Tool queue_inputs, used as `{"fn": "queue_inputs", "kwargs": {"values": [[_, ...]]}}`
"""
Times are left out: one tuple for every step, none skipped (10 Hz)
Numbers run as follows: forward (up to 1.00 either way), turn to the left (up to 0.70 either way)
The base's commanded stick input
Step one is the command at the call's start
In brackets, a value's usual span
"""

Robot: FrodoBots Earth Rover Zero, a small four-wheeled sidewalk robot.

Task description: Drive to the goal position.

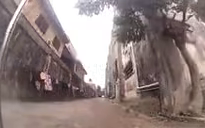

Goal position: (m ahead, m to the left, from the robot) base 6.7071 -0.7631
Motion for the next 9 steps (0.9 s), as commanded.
{"fn": "queue_inputs", "kwargs": {"values": [[0.74, 0.03], [0.74, 0.04], [0.74, 0.28], [0.74, 0.22], [0.74, 0.16], [0.74, 0.1], [0.74, 0.04], [0.74, 0.03], [0.74, 0.03]]}}
